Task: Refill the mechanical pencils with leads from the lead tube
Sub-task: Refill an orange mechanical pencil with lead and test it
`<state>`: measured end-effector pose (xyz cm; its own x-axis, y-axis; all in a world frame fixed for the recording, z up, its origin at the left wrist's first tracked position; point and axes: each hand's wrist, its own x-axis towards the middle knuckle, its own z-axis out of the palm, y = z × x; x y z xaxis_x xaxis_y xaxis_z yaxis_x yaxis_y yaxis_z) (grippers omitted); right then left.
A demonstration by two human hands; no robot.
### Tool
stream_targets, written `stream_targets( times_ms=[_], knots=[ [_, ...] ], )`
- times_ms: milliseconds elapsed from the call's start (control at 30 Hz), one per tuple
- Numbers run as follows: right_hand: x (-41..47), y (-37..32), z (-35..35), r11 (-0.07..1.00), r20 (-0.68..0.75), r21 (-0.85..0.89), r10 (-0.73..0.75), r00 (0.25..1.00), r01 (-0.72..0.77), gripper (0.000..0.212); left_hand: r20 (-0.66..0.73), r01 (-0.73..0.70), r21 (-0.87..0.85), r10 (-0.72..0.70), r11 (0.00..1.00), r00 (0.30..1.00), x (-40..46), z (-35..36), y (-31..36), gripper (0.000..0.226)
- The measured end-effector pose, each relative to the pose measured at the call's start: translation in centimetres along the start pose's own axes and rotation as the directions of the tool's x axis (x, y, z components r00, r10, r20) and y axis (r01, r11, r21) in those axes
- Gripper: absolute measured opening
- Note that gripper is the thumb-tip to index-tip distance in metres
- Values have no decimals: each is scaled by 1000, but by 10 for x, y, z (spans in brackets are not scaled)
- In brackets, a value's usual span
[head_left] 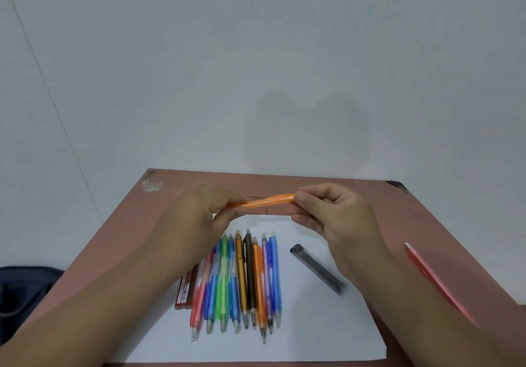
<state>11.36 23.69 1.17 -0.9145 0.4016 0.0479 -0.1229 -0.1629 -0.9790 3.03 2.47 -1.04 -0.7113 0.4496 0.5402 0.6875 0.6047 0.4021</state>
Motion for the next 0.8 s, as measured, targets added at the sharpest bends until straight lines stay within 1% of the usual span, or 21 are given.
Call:
stream_targets(
  times_ms=[100,133,267,333,400,467,500,567,667,800],
  knots=[
    [6,5,-3,976,-42,-208,-74,996,64,8,18,24,-2,-24,1000,1000,0,0,-2,25],
    [8,6,-4,967,-51,-242,-98,994,83,11,16,34,0,-34,999,999,0,0,-3,24],
    [15,9,-14,949,-59,-290,-146,988,123,15,14,83,2,-83,997,996,0,0,-9,21],
    [18,12,-20,920,-46,-370,-156,987,129,18,18,104,-1,-104,995,994,0,-1,-14,21],
    [23,16,-25,835,-2,-532,-164,986,138,21,9,108,-20,-108,994,994,-1,-1,-17,23],
    [26,21,-28,696,88,-698,-153,984,171,28,2,110,-24,-110,994,994,-1,-1,-19,23],
    [28,24,-29,634,136,-749,-136,981,192,32,-3,105,-18,-105,994,994,-1,-1,-20,21],
    [30,28,-30,564,208,-792,-106,972,231,38,-6,104,-4,-104,995,995,-1,0,-22,20],
    [31,31,-29,518,269,-808,-103,958,282,41,2,117,3,-117,993,993,-1,1,-25,21],
    [33,33,-29,515,282,-805,-103,954,294,40,23,135,-13,-135,991,991,-1,2,-25,17]
  ],
)
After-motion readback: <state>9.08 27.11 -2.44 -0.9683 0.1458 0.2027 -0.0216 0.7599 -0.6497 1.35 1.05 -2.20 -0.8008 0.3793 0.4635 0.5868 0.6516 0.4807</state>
